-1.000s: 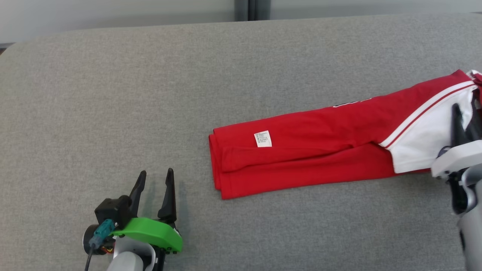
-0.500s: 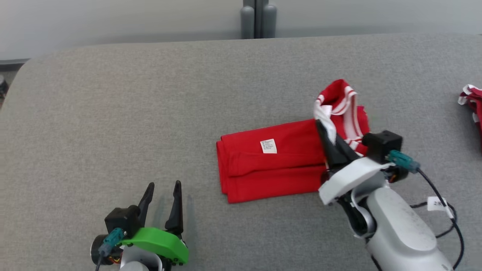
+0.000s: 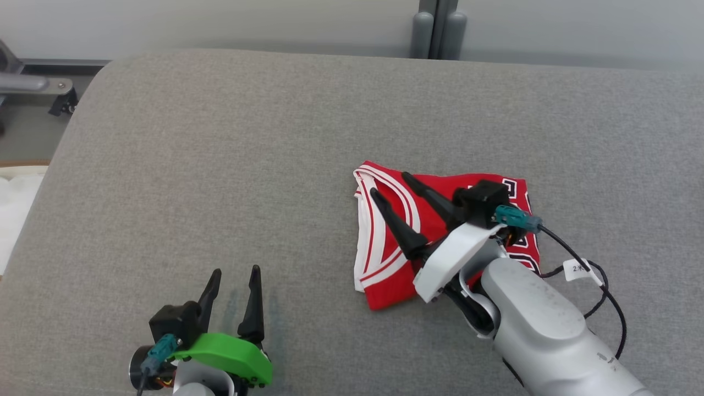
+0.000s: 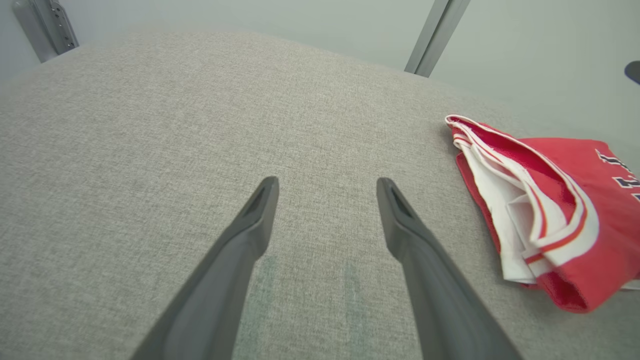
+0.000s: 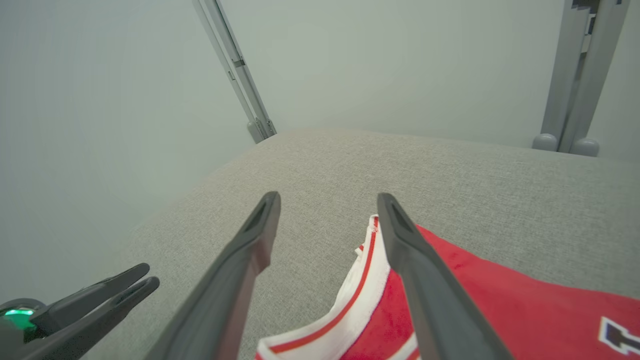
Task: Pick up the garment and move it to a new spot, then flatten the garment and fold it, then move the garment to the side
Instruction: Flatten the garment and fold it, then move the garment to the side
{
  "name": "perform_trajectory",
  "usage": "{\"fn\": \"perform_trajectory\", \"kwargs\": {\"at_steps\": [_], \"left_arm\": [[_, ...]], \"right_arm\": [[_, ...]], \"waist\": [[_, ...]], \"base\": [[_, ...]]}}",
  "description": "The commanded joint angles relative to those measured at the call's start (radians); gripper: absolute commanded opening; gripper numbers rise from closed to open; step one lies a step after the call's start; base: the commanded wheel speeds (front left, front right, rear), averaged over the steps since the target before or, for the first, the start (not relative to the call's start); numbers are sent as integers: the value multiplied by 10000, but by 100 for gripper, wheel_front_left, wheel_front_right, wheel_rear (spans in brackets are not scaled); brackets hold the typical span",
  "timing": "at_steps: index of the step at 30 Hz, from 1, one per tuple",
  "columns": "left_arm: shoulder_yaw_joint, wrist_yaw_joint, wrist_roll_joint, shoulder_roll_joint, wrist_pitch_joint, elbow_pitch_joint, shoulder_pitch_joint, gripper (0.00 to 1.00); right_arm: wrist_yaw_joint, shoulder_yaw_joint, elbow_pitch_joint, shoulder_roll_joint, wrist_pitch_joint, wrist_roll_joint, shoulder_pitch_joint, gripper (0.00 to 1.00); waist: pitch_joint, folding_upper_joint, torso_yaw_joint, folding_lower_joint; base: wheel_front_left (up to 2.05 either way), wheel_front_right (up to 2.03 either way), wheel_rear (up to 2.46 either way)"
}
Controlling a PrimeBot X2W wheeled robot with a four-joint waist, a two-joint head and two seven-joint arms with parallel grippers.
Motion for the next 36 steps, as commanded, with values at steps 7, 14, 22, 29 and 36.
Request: {"fn": "perform_trajectory", "kwargs": {"at_steps": [7, 14, 22, 29, 36], "left_arm": [[458, -7, 493, 28, 0, -256, -122, 100], [696, -136, 1152, 30, 0, -357, -189, 100], [957, -188, 1629, 33, 0, -409, 270, 100], [864, -69, 1531, 31, 0, -562, 1054, 100], [732, 19, 1498, 33, 0, -686, 1277, 100]], "right_arm": [[-15, -2682, 7, -214, -171, -1951, 547, 100], [-15, -4943, -728, -209, -177, -3566, 1812, 100], [-13, -6070, -999, -94, -178, -4181, 3241, 100], [-15, -6125, -871, -60, -179, -3894, 4386, 100], [-15, -5977, -949, -61, -179, -3699, 4619, 100]], "waist": [[-82, 0, -917, 0], [-261, 0, -1553, 0], [-620, 0, -2063, 0], [-1026, 0, -2259, 0], [-984, 0, -2232, 0]], "base": [[0, 0, 0], [0, 0, 0], [0, 0, 0], [0, 0, 0], [0, 0, 0]]}}
